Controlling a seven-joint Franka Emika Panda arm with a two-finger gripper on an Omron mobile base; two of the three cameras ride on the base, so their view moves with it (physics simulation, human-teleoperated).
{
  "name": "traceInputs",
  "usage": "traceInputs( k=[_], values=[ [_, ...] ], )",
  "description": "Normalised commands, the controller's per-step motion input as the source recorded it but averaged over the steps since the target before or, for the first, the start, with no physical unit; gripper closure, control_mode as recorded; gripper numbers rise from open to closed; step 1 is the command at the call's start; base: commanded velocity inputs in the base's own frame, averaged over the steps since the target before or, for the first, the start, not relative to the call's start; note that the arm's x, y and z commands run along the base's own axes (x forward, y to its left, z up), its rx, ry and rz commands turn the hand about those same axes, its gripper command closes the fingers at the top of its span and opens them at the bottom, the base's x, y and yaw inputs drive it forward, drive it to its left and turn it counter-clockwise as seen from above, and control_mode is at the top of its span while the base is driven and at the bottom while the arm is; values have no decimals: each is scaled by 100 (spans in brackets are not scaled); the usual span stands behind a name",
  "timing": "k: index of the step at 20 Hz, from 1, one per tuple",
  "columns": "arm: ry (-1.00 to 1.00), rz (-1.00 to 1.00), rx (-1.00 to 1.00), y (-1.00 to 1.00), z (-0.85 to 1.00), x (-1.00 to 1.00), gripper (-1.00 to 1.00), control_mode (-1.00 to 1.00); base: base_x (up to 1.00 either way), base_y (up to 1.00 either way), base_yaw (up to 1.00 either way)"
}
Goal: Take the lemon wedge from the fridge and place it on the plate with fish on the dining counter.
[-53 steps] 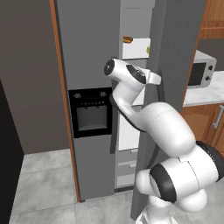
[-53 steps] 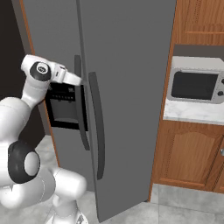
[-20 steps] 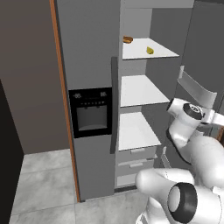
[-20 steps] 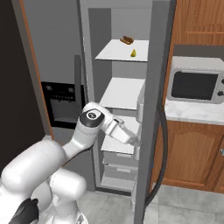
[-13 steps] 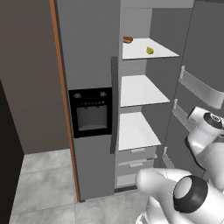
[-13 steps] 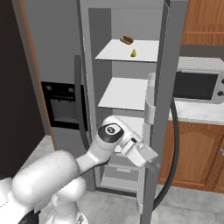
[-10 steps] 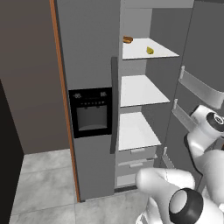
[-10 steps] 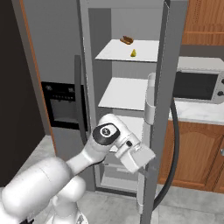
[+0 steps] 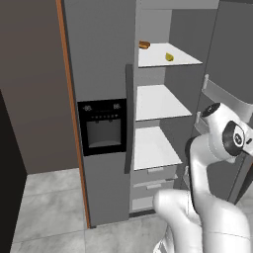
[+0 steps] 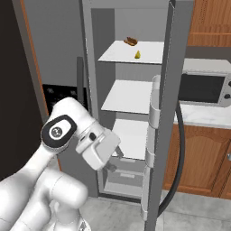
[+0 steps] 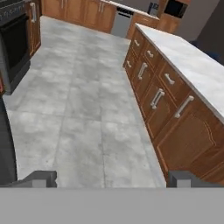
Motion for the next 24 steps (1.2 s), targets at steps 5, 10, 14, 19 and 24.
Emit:
traceInputs(
  k=[5,10,14,19,24],
  values=[
    [14,37,15,100,69,17,-100,-100,0,0,0],
    [27,54,32,79,21,33,-100,-100,0,0,0],
    [24,69,57,25,0,52,-100,-100,0,0,0],
    [-4,41,50,14,0,14,-100,-100,0,0,0],
    [-39,-3,3,38,0,7,-100,-100,0,0,0]
  ],
)
